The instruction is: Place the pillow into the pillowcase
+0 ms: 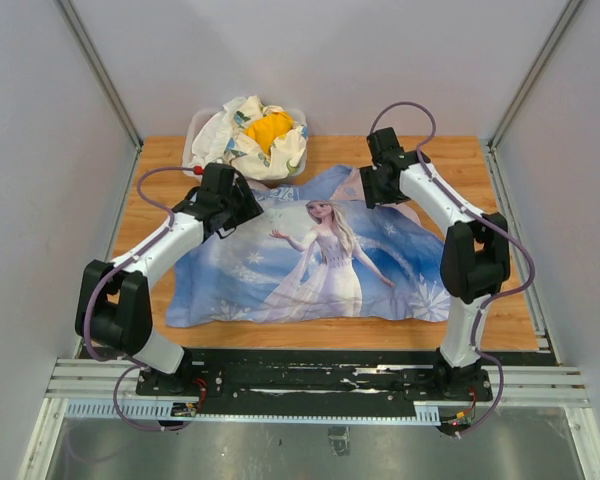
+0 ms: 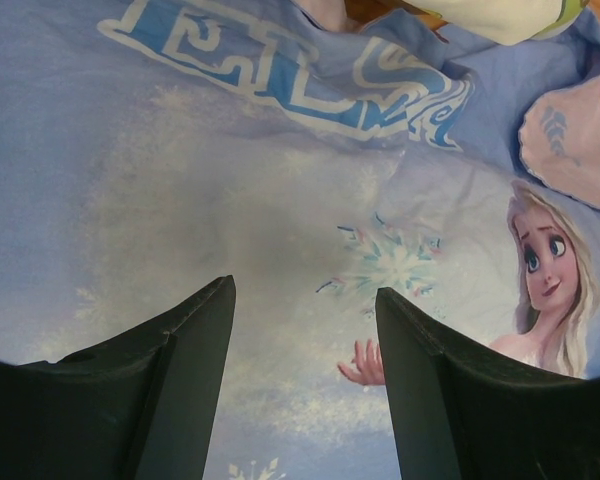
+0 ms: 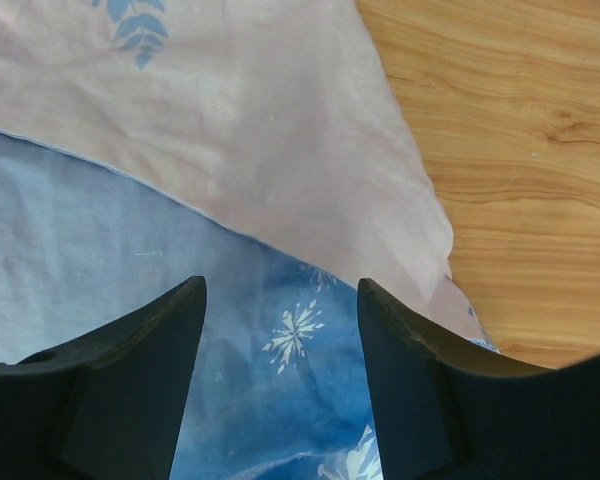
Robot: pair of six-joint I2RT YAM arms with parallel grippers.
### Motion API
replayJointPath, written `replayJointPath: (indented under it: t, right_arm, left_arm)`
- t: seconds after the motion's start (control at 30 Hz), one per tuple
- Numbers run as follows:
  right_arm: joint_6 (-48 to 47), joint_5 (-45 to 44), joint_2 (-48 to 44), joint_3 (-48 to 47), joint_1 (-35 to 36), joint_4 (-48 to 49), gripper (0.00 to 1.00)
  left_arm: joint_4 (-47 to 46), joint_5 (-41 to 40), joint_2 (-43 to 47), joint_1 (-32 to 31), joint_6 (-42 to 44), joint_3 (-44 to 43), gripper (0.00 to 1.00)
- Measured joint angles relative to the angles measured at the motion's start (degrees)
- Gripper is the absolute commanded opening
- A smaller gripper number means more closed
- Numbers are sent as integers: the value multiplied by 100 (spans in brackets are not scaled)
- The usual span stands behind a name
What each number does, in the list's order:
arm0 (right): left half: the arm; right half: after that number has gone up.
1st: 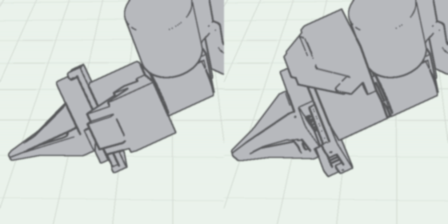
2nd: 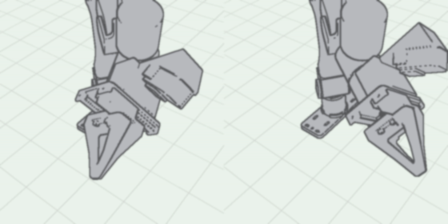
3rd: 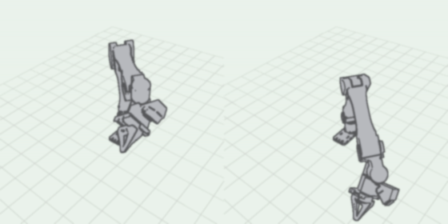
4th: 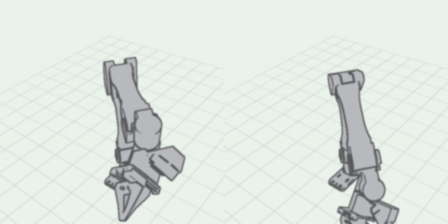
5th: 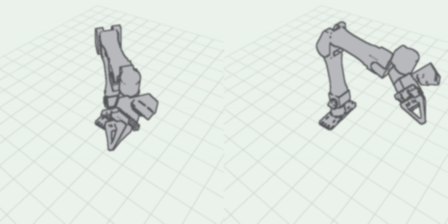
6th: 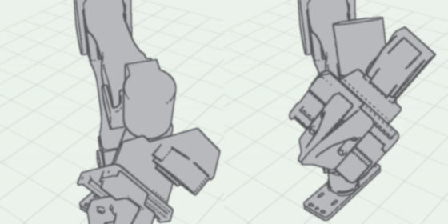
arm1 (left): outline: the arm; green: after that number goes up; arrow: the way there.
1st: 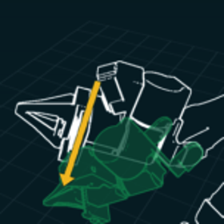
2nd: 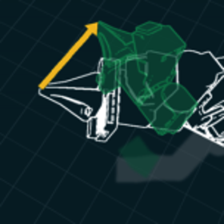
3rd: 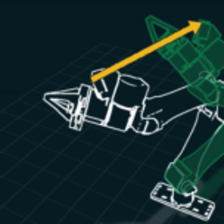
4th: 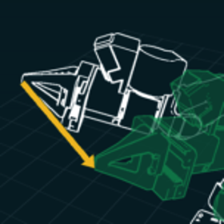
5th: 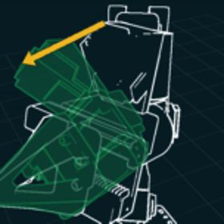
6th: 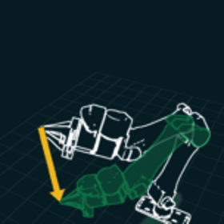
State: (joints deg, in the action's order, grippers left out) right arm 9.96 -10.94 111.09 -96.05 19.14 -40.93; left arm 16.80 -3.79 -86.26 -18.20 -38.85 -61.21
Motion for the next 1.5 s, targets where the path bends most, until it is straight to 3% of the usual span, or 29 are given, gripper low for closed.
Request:
replayJointPath:
  t: [0.37, 0.5, 0.6, 0.67, 0.73, 0.97, 1.27, 1.3, 1.33, 1.37, 1.5]
  right_arm:
    - [-59, -402, 817, -487, 48, -35, 62]
    - [-52, -608, 1123, -914, 48, -76, 55]
    - [-35, -699, 1342, -1263, 44, -76, 28]
    - [26, -730, 1499, -1462, 24, -72, 4]
    - [70, -732, 1620, -1572, 4, -70, 1]
    - [201, -844, 1707, -1598, -195, -59, 1]
    - [686, -1537, 1641, -1596, -1495, 328, 1]
    - [669, -1589, 1641, -1648, -1609, 396, 10]
    - [638, -1633, 1668, -1740, -1681, 466, 29]
    - [619, -1657, 1700, -1867, -1716, 494, 37]
    - [455, -1655, 1945, -2747, -1648, 538, 53]
  left_arm:
    - [-4, 26, -96, 0, 2, -26, 63]
    - [-4, 26, -96, 0, 2, -39, 63]
    - [-2, 26, -96, 0, 2, -39, 63]
    - [-4, 28, -96, 0, 0, -39, 63]
    - [-2, 28, -96, 0, 0, -39, 63]
    - [-2, 26, -96, 0, 2, -39, 63]
    - [-2, 39, -96, 0, 0, -39, 63]
    - [-2, 48, -96, 0, 0, -39, 63]
    - [-2, 59, -96, 0, 0, -39, 63]
    - [-2, 66, -96, 0, 0, -39, 63]
    - [4, 72, -96, 0, 4, -39, 63]
